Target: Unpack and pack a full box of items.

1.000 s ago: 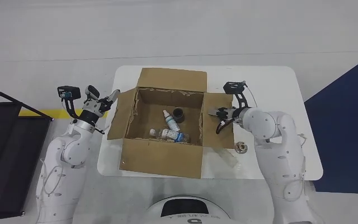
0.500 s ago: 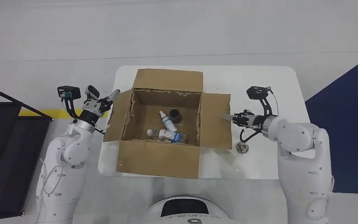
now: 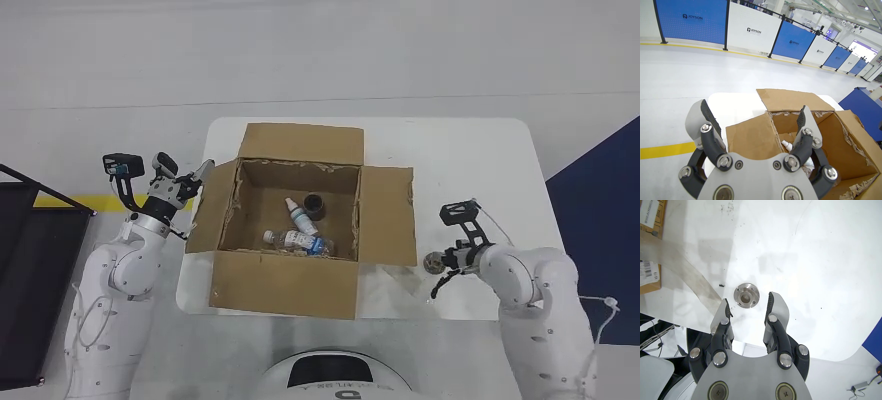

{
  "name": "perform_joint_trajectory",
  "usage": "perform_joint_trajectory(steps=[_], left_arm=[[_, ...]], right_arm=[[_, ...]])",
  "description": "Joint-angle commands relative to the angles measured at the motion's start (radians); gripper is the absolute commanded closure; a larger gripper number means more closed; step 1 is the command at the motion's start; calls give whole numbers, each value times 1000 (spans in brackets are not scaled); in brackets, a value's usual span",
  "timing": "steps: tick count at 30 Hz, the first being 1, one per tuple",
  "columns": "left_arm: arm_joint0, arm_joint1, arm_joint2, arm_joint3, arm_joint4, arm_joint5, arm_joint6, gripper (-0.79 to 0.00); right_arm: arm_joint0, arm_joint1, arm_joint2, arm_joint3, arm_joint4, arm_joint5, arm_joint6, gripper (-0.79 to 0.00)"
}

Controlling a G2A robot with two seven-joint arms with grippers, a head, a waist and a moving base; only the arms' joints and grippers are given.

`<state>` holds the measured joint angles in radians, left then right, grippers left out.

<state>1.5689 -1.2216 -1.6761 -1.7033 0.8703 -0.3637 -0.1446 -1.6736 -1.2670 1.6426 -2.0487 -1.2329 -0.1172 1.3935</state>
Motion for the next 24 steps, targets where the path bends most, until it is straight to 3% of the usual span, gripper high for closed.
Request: perform_joint_trajectory(steps=[1, 10, 19, 24], left_arm=[[0, 0, 0, 0, 0, 0, 0, -785], [0, 0, 0, 0, 0, 0, 0, -785], [0, 0, 0, 0, 0, 0, 0, -785], [0, 0, 0, 0, 0, 0, 0, -785]], right_arm=[[9, 0, -24, 19, -19, 9, 7, -323], [82, 2, -92, 139, -20, 21, 25, -249], [74, 8, -111, 142, -38, 44, 50, -212], [73, 10, -125, 144, -52, 57, 63, -135]])
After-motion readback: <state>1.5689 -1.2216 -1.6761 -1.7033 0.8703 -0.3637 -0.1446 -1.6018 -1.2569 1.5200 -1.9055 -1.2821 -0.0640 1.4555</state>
